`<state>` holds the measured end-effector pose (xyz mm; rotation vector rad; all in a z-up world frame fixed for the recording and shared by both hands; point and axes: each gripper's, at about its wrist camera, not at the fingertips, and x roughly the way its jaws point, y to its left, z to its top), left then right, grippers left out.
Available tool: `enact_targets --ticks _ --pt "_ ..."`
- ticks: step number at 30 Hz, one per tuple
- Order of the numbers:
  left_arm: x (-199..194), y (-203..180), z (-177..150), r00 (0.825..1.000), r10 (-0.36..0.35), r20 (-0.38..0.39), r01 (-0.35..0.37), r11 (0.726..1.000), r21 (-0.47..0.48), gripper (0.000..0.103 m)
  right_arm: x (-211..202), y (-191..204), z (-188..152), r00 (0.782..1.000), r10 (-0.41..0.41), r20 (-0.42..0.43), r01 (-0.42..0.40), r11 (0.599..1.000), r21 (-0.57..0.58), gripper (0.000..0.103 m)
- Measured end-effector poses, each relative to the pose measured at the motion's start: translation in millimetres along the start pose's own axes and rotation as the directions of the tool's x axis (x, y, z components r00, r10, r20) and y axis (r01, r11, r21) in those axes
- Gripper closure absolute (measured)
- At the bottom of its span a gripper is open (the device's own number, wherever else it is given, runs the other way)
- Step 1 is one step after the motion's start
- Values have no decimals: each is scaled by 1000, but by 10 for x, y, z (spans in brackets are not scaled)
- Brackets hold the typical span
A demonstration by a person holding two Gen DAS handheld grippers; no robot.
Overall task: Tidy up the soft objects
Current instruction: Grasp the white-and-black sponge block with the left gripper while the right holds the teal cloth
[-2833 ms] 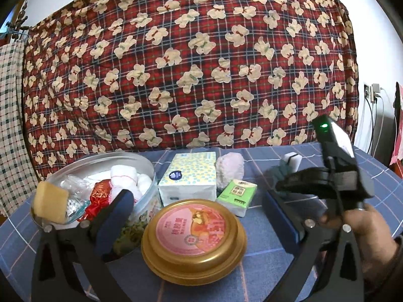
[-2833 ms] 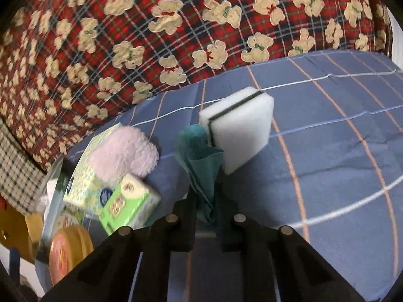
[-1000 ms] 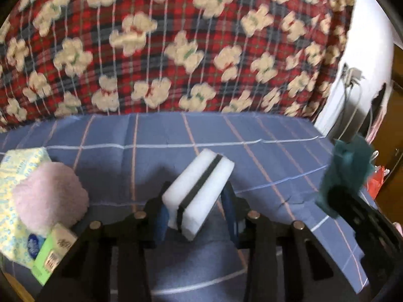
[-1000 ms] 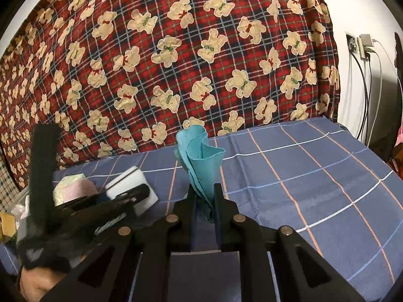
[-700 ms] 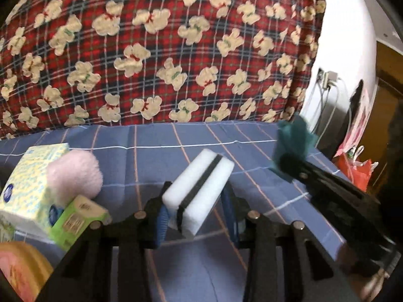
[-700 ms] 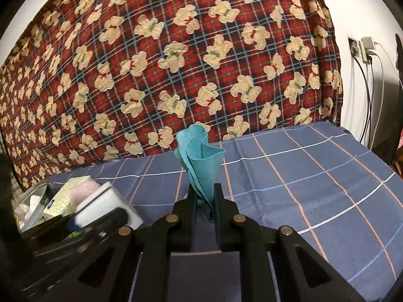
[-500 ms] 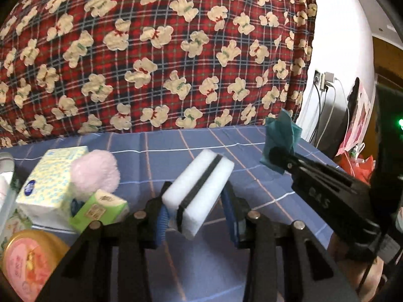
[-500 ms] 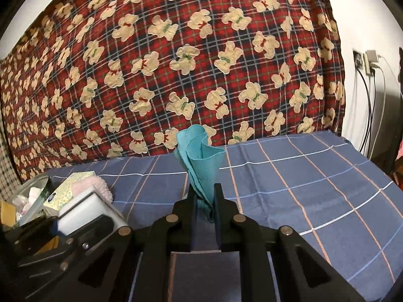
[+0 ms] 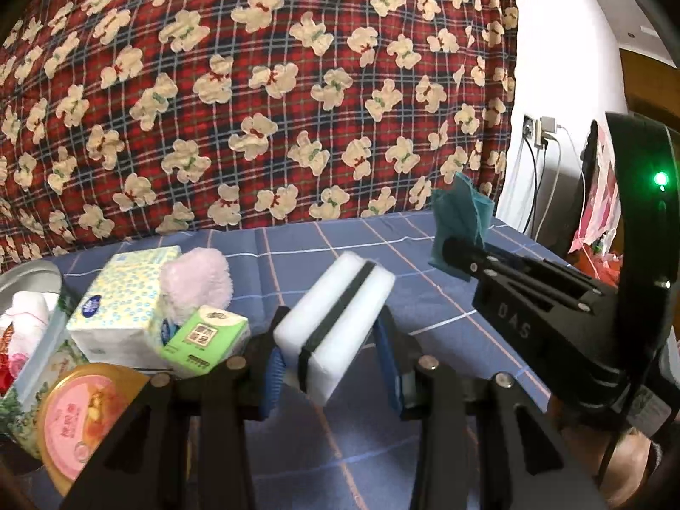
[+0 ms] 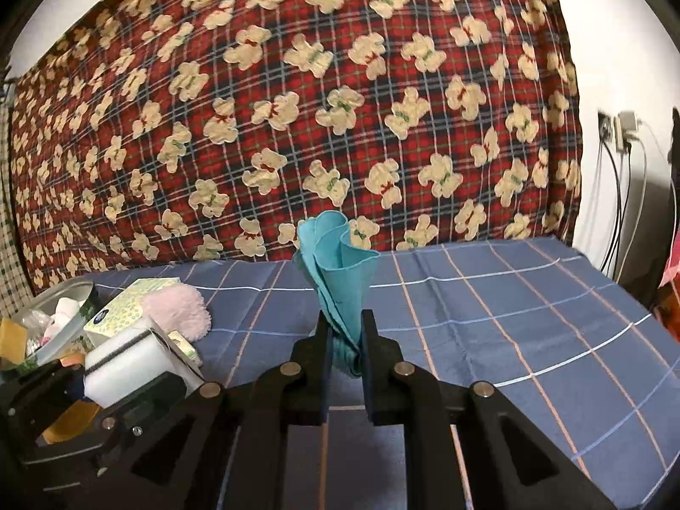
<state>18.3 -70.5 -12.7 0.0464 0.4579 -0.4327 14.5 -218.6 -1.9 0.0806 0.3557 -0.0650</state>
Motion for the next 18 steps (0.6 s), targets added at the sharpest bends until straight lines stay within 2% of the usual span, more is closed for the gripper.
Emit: enact_targets --ticks 12,18 --pt "-319 135 -111 999 2 46 -3 1000 24 65 -174 177 -65 1000 -6 20 5 1000 6 90" --pt "-501 293 -170 998 13 58 -15 1000 20 65 -236 377 -111 999 23 27 -23 999 22 90"
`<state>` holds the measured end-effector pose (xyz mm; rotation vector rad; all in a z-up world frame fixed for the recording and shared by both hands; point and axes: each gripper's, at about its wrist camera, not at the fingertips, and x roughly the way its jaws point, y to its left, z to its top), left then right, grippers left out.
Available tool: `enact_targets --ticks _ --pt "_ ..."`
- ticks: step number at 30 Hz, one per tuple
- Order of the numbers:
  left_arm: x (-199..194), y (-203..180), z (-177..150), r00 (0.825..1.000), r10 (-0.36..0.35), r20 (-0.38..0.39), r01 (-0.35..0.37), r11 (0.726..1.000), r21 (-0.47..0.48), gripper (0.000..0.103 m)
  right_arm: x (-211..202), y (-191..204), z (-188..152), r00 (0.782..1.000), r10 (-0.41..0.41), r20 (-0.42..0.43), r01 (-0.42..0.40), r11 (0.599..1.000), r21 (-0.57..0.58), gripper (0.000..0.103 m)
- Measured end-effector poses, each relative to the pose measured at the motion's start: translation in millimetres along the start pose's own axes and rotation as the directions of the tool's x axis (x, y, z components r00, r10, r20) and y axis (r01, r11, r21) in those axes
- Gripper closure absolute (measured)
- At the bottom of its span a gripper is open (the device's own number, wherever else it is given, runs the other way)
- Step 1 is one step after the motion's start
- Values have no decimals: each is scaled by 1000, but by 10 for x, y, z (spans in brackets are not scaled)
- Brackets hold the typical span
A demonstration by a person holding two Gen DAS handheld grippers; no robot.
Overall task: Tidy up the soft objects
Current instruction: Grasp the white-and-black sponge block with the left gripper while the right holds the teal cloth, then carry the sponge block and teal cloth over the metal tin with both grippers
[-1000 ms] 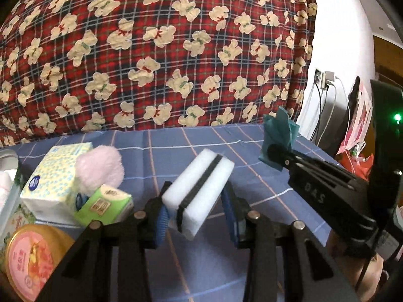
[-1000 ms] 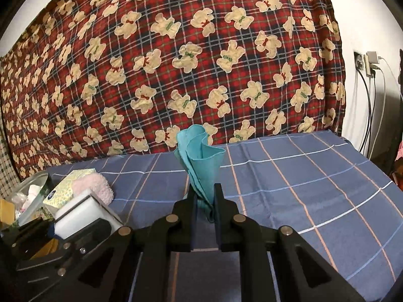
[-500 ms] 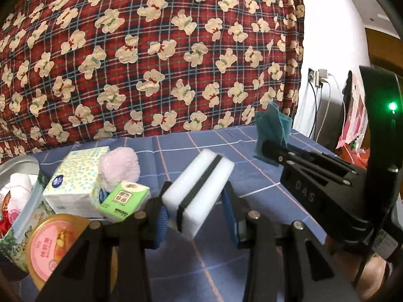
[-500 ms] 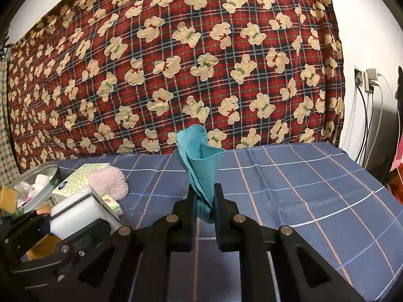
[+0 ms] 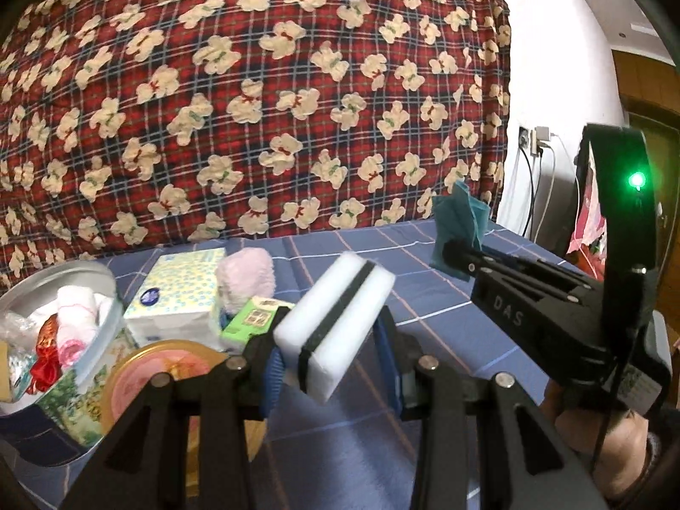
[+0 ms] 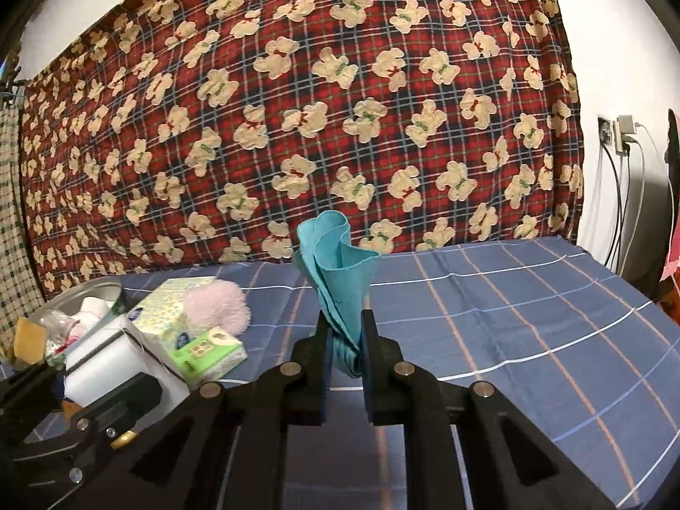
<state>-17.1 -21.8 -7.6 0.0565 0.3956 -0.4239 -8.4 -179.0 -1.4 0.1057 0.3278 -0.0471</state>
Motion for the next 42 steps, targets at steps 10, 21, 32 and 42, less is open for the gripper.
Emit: enact_targets --ticks 10,21,32,42 --pt "-288 327 -9 999 35 29 -35 999 -29 65 -57 402 -80 998 57 -1 -57 998 12 90" --pt "-535 975 -21 988 146 49 -139 983 -118 65 -76 1025 -153 986 165 -16 -166 986 -36 90" --pt "-755 1777 -106 959 280 43 -264 938 -227 65 -76 1847 -118 953 302 -14 -301 947 -109 90" --pt "-841 2394 -241 910 413 -19 -399 866 -300 65 52 2517 -154 923 381 -55 -385 908 -168 90"
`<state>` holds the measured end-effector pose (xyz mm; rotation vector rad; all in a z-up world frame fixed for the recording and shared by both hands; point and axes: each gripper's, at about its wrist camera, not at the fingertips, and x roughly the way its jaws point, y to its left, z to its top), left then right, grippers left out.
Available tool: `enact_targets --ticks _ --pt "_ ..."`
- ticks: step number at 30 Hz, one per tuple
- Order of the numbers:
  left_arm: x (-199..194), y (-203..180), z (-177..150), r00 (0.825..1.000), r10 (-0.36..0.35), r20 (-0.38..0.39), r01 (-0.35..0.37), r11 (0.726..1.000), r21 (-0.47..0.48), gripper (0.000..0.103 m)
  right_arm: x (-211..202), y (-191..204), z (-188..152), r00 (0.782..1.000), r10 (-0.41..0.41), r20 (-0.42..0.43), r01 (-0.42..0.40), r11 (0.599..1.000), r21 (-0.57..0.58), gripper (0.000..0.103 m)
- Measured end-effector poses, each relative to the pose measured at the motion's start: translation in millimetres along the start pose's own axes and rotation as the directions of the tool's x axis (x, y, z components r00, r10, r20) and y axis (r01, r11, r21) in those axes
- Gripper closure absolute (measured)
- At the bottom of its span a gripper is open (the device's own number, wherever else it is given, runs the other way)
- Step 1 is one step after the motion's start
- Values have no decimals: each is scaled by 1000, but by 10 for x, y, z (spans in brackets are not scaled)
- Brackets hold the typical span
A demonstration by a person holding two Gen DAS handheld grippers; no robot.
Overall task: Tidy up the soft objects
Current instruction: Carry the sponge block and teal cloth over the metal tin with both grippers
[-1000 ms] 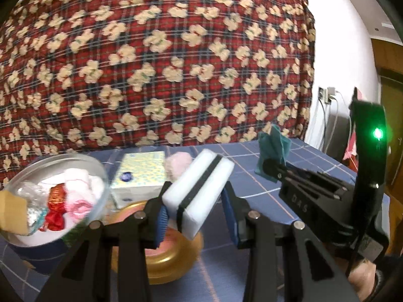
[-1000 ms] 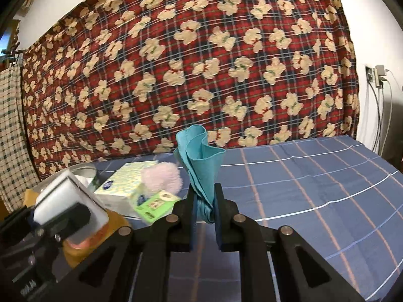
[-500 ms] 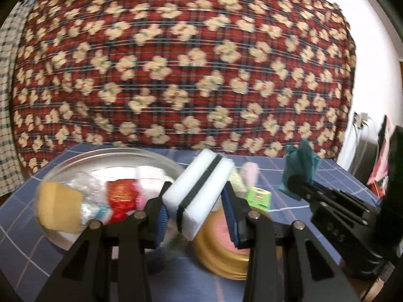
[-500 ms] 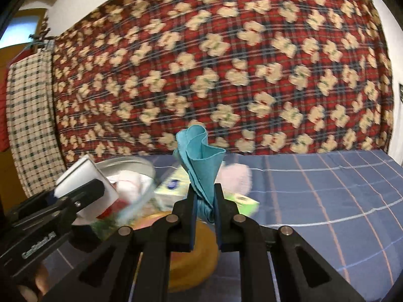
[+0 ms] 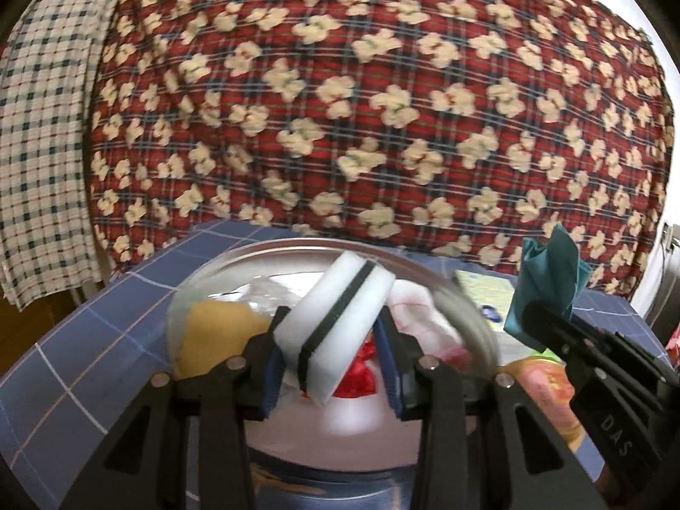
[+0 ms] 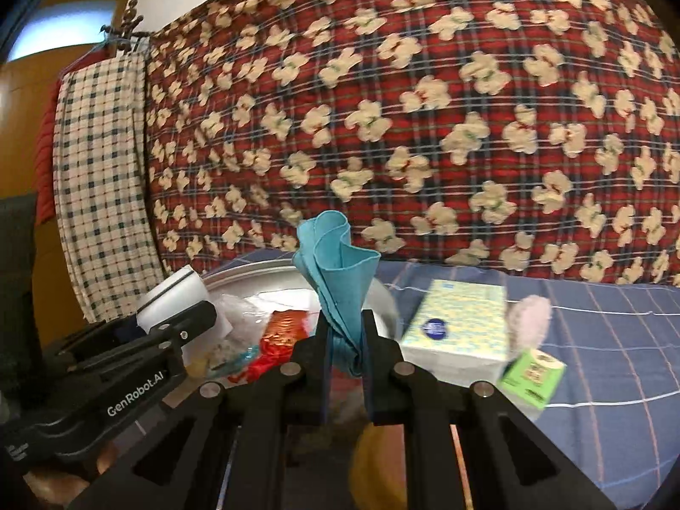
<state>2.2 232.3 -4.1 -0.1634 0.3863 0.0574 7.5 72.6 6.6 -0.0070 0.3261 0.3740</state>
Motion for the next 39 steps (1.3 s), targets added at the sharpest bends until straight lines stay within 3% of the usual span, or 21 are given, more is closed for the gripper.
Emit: enact_targets --ticks 12,20,39 --pt "203 228 -64 995 62 -82 -62 998 1 65 495 298 -3 989 76 -124 -71 997 39 90" --pt "274 254 -46 991 96 -93 -95 995 19 64 670 328 -78 978 91 -188 -87 996 33 90" --pt "434 292 -7 983 134 -128 -132 991 28 64 746 327 -123 969 129 -210 -124 992 38 90"
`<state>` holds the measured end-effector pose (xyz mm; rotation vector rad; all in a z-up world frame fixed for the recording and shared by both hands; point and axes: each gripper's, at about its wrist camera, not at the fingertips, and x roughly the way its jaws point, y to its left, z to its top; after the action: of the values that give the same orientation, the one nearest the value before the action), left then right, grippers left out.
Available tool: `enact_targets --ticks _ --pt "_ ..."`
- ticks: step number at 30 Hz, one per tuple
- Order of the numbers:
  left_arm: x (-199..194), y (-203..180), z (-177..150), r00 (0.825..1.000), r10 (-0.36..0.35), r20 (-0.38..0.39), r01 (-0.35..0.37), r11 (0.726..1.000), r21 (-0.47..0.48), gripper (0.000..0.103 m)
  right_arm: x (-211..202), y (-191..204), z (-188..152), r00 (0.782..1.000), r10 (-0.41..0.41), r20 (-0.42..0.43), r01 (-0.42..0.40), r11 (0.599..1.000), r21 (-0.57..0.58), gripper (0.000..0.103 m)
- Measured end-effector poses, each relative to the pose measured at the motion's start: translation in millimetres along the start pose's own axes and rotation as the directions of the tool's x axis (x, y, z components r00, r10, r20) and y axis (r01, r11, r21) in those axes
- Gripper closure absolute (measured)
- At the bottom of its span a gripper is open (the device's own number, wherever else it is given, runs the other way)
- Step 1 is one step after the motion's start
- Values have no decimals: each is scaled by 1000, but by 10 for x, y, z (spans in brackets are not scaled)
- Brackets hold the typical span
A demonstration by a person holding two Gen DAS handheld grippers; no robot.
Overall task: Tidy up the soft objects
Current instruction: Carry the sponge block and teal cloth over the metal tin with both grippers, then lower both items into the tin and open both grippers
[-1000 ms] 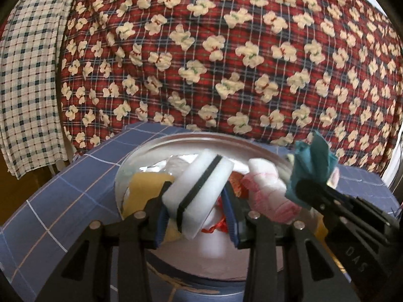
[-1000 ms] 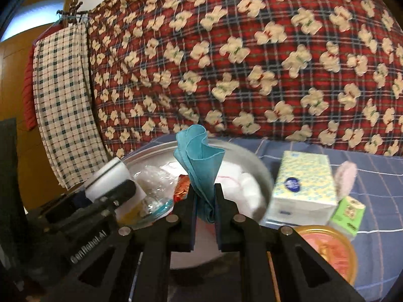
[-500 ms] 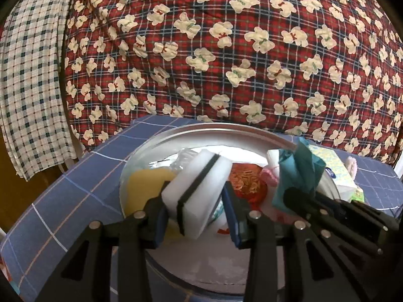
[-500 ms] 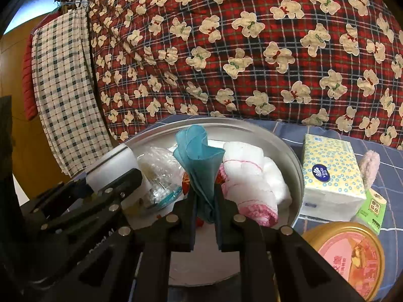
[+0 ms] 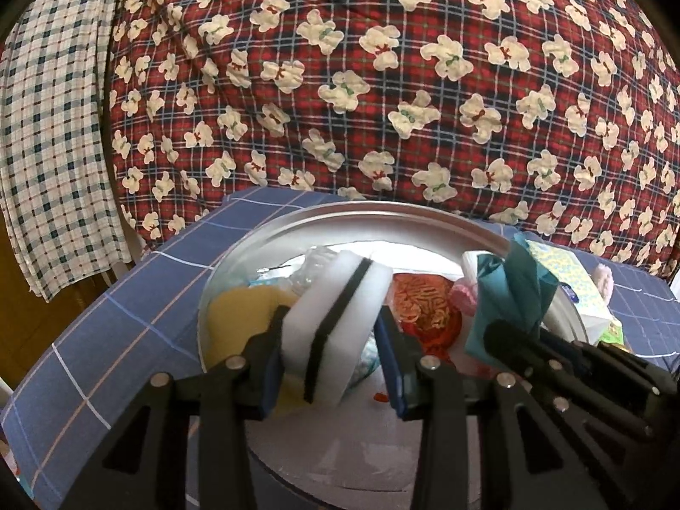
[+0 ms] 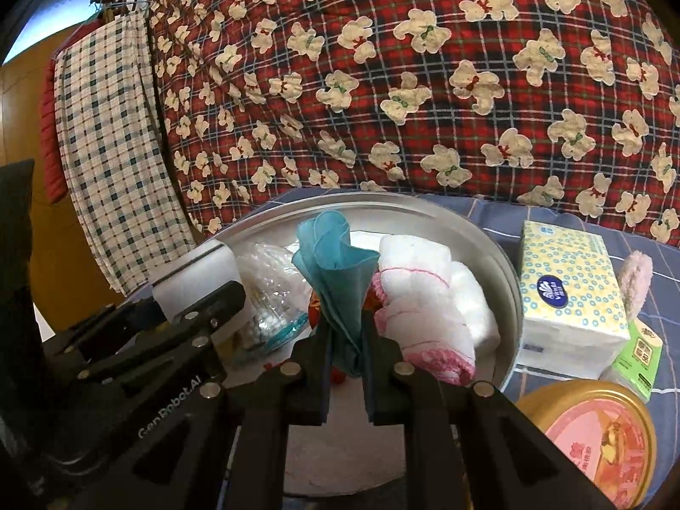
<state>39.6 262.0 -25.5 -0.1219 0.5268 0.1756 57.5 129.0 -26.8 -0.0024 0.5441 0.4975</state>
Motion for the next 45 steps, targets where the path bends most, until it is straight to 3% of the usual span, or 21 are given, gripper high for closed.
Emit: enact_targets --ticks 5,12,14,16,17,18,19,21,23,28,33,45 --pt "12 -6 4 1000 8 -3 -8 1000 3 63 -2 2 7 999 45 2 -45 999 -6 89" --pt "6 -13 -4 1000 13 0 -13 1000 6 50 -122 38 -11 999 10 47 -8 998 -55 87" --pt "-8 -30 -9 1000 18 5 -18 1000 8 38 -160 19 -6 998 7 59 -4 998 -56 87" --pt "-26 -24 -16 999 45 7 -45 999 -5 8 -199 -28 5 997 14 73 -11 999 -36 87" --pt "-44 -8 -21 998 67 11 -67 998 -21 5 -234 -61 11 996 21 86 -19 1000 -19 85" --pt "-74 6 -25 997 78 25 -77 997 -31 0 -279 -96 18 994 18 105 -18 1000 -2 76" --pt "-126 15 -28 994 95 53 -94 995 -37 0 -304 -112 25 993 11 117 -11 1000 6 68" --pt "-225 26 -28 982 153 109 -149 988 -46 0 -392 -169 31 986 -27 165 21 999 38 31" --pt "-279 64 -13 977 168 128 -161 985 -66 0 -514 -227 34 973 -28 230 12 997 72 20" --pt "-297 43 -23 981 147 124 -139 988 -72 0 -650 -183 22 953 -78 294 66 997 50 20" --pt "-277 -144 -72 976 181 120 -183 983 4 0 -658 -168 29 950 -108 294 104 994 31 20" --pt "-334 -262 -111 983 146 115 -147 989 2 0 -730 -217 -25 930 -171 325 179 984 7 20"
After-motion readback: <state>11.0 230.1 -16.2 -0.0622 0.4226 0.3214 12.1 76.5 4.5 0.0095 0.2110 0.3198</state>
